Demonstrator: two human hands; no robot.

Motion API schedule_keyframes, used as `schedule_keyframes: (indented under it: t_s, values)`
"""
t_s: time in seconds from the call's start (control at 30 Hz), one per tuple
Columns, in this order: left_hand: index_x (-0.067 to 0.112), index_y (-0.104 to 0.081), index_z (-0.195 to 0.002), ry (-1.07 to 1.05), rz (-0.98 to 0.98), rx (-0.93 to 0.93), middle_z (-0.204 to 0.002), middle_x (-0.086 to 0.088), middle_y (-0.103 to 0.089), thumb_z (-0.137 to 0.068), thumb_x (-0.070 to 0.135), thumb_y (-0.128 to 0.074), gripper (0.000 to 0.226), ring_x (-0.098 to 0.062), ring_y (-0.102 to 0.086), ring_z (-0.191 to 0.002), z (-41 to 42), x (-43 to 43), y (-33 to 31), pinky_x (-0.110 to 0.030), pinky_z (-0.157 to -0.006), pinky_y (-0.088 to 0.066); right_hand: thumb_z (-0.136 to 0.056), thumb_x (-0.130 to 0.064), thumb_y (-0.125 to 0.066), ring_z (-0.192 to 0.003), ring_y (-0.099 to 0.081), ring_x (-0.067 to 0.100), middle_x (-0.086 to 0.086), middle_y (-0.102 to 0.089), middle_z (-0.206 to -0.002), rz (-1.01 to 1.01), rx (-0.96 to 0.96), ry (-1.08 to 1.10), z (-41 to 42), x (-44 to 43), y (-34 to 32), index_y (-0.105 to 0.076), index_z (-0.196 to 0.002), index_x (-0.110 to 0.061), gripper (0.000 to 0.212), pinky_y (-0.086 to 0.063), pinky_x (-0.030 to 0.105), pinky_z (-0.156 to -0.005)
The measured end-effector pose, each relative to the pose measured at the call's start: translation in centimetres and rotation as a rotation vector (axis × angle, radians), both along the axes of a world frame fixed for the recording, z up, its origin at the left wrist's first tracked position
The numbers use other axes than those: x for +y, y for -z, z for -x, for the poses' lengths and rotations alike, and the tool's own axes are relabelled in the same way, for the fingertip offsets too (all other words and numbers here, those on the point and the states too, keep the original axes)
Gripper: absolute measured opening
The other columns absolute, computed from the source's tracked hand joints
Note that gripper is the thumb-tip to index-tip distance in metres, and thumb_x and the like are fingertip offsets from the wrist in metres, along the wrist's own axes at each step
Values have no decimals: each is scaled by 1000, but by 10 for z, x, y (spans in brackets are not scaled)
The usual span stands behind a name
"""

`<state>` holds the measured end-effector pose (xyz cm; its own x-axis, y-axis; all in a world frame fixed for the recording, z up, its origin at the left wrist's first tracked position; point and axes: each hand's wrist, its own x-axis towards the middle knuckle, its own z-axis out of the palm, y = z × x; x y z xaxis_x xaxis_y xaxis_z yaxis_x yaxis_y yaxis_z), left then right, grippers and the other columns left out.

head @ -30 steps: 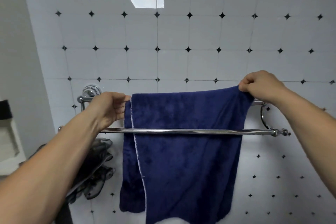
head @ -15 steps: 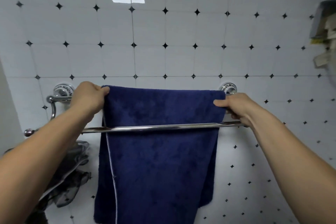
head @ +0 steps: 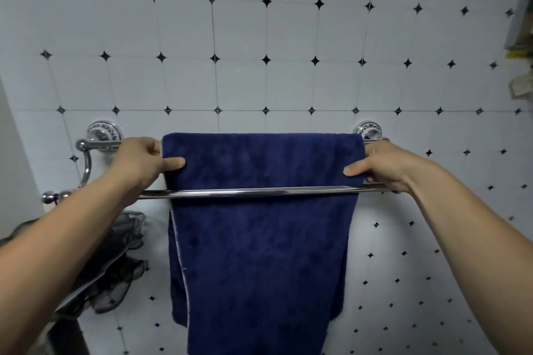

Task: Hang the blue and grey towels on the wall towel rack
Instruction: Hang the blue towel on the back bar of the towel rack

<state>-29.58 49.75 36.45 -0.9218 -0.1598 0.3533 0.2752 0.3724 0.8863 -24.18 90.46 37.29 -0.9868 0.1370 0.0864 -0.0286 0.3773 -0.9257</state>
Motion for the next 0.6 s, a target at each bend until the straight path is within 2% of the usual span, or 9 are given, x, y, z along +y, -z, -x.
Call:
schedule_keyframes:
  t_s: [0.07,0.13,0.23,0.33,0.4,0.47,0.5,0.6]
  values:
    - [7,-63,-73,-62,-19,10,-72,-9,-65,-75,6,-80,17,-24,-60,-73,1,-2,1,-34,-66,-50,-73,9,-73,-59,-67,17,6,-73,-76,4,-23,24,3,-1,2,-67,-78,-6,17,-51,25,-55]
    - [8,-61,-70,-111,-37,6,-74,-14,-66,-77,14,-80,20,-28,-62,-73,4,-5,-3,-42,-71,-54,-71,4,-78,-56,-68,15,7,-74,-75,-48,-47,50,2,2,0,-69,-78,-6,16,-51,22,-52]
    - [12,-54,-67,-115,-89,28,-75,-14,-62,-77,16,-79,27,-28,-61,-68,7,-7,-11,-38,-62,-51,-65,-14,-88,-68,-67,17,-1,-74,-77,-294,-36,171,0,-3,-4,-72,-83,-13,24,-48,24,-61]
    - [12,-54,-70,-100,-111,53,-77,-13,-61,-78,18,-80,27,-27,-59,-69,7,-5,-12,-40,-65,-52,-66,-32,-86,-76,-60,20,-4,-69,-84,-515,101,337,-6,-20,0,-64,-80,-24,27,-42,28,-67]
    - [14,-54,-67,-53,-148,41,-77,-12,-63,-80,16,-78,27,-27,-62,-74,7,-4,-6,-45,-76,-55,-71,-51,-71,-70,-55,17,-12,-64,-73,-581,289,571,-20,-22,17,-58,-72,-24,30,-40,31,-63]
    - [15,-54,-67,0,-196,10,-81,-14,-64,-80,12,-77,26,-28,-63,-80,6,-3,2,-48,-84,-55,-78,-59,-52,-64,-54,21,-9,-59,-62,-451,441,821,-39,-13,56,-60,-67,-20,41,-38,31,-56]
    - [14,-56,-68,20,-218,0,-83,-14,-65,-79,10,-77,25,-28,-64,-82,6,-4,4,-48,-87,-54,-84,-58,-45,-65,-57,24,-6,-61,-61,-328,429,820,-44,-10,78,-64,-67,-17,48,-39,32,-57]
    - [14,-57,-69,62,-267,-35,-80,-10,-68,-76,6,-78,23,-28,-66,-81,8,-1,5,-41,-82,-56,-101,-49,-31,-75,-63,18,0,-74,-80,120,292,451,-34,-11,120,-74,-84,-12,60,-43,33,-68]
